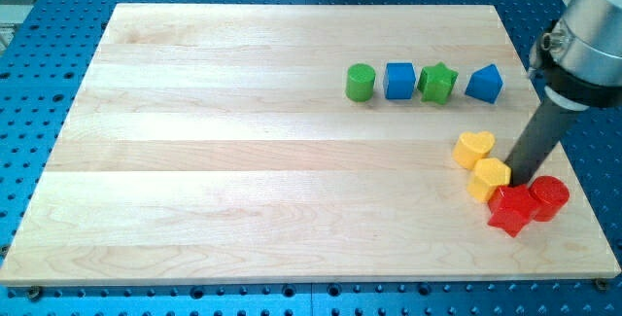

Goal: Move the yellow hexagon parallel to the left of the yellow heart

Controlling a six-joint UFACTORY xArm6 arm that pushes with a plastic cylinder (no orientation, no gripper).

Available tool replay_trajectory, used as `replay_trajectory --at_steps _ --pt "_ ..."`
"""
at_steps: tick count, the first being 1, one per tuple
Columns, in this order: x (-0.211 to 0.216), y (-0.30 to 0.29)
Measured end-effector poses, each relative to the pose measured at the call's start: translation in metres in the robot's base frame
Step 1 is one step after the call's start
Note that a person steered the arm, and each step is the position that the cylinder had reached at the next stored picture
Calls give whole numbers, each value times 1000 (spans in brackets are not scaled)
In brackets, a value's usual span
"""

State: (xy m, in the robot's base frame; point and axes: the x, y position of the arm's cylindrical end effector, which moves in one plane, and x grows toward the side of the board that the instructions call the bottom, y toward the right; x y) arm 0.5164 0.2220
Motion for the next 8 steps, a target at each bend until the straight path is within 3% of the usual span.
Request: replay_trajectory --at_steps 2,4,5,8 --pt "39 -7" --pt "11 -95" --pt "52 -89" --pt "7 -104"
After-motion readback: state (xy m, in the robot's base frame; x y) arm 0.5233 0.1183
